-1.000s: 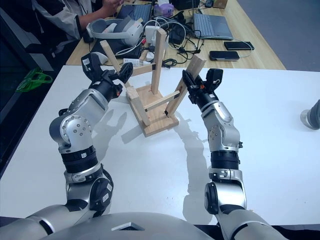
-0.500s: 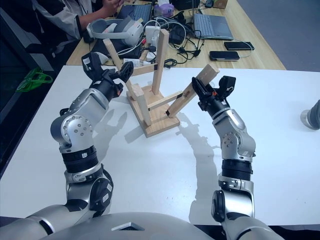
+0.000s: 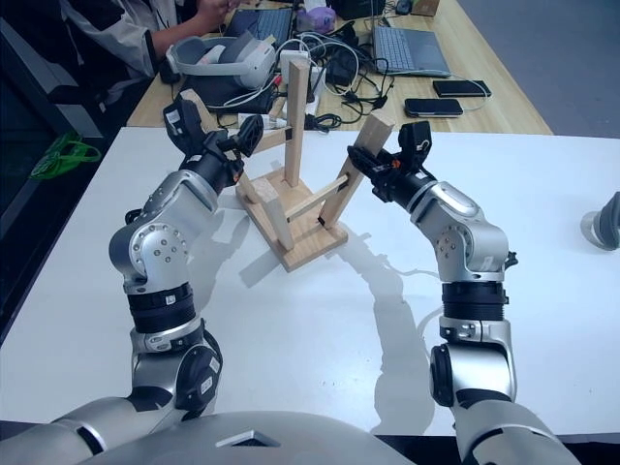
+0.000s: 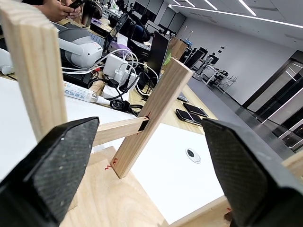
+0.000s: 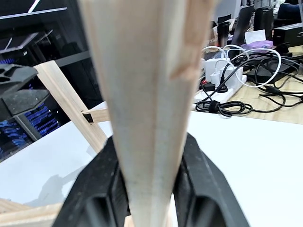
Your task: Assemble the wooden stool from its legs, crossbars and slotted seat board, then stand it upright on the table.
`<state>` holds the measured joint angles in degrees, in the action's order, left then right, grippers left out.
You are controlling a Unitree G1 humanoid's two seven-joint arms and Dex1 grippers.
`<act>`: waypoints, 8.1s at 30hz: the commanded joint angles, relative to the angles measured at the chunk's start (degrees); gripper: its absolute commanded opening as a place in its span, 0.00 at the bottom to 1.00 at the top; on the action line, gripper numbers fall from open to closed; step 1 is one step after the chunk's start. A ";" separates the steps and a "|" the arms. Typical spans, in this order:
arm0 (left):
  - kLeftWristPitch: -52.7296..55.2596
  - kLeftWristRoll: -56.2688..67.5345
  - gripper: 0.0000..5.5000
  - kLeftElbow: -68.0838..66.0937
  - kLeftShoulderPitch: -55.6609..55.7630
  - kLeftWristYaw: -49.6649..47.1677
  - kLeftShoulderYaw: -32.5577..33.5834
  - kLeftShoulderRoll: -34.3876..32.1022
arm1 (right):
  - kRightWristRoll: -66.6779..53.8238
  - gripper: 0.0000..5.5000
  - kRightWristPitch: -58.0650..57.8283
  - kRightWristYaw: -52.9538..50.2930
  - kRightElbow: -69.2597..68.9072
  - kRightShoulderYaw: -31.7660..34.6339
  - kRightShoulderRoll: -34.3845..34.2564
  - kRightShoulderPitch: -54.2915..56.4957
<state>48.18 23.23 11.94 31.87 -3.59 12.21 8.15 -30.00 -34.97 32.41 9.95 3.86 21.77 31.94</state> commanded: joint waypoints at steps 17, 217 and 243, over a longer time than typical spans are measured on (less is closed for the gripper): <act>0.33 0.51 0.73 -0.65 -0.71 -0.38 -0.75 -0.61 | 3.10 0.18 -0.16 -3.08 -8.12 -3.99 -3.68 -10.73; 22.42 -15.38 0.74 10.21 -0.72 -0.32 -2.44 -6.86 | -3.02 0.49 -16.82 8.35 -19.99 -3.15 10.71 -6.79; 20.61 -15.46 0.74 8.51 -0.17 -0.85 -3.38 -5.67 | 6.97 0.49 -6.03 6.31 -0.21 -4.85 3.52 -0.61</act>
<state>68.93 7.92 20.69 30.91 -4.14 9.06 2.27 -24.49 -43.19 39.83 5.84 -0.66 26.89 28.50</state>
